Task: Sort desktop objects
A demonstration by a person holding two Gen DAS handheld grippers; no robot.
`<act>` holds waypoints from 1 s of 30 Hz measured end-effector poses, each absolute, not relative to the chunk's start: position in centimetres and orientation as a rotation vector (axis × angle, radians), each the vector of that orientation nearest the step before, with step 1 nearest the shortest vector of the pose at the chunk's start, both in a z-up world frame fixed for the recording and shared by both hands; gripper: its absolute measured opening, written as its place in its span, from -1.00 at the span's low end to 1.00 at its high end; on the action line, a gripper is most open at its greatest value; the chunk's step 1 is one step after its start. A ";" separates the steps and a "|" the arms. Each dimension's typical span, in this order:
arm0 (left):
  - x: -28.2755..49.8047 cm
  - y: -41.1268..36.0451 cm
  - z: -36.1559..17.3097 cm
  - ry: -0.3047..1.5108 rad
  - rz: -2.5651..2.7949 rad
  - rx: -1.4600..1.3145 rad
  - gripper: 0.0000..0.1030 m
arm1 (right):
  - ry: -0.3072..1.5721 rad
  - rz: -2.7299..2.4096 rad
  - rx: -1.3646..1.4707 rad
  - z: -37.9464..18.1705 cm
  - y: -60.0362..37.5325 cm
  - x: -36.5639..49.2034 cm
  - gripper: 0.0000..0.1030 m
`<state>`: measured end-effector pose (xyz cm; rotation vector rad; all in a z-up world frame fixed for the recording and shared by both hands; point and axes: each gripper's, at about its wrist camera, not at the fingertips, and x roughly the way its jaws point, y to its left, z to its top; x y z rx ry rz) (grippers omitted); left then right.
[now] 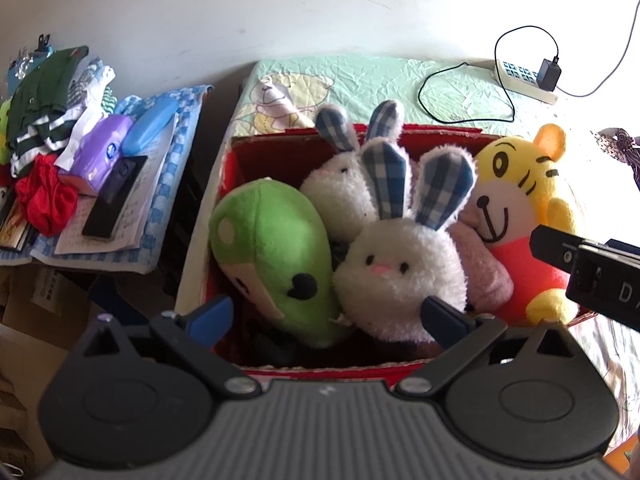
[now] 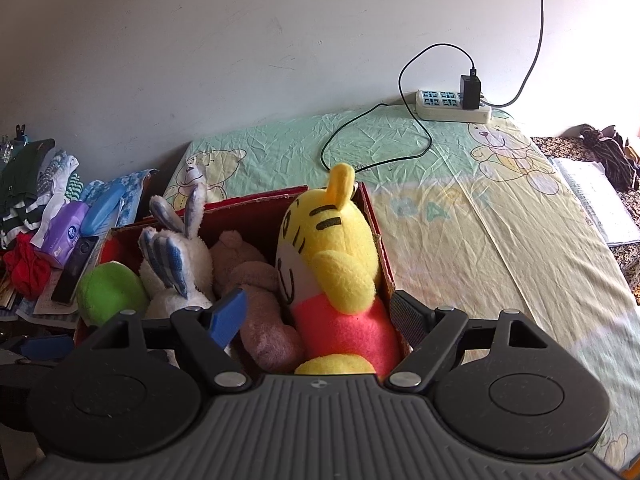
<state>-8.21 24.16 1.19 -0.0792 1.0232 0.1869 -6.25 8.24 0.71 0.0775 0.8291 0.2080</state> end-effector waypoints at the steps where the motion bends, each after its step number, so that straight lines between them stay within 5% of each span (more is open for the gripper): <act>1: -8.2 24.2 1.1 1.023 0.187 -0.079 0.96 | 0.829 0.212 0.075 0.7 8.3 -6.4 0.58; 30: -9.2 24.9 1.1 1.124 0.143 -0.070 0.96 | 0.847 0.261 0.025 1.2 8.7 -8.3 0.57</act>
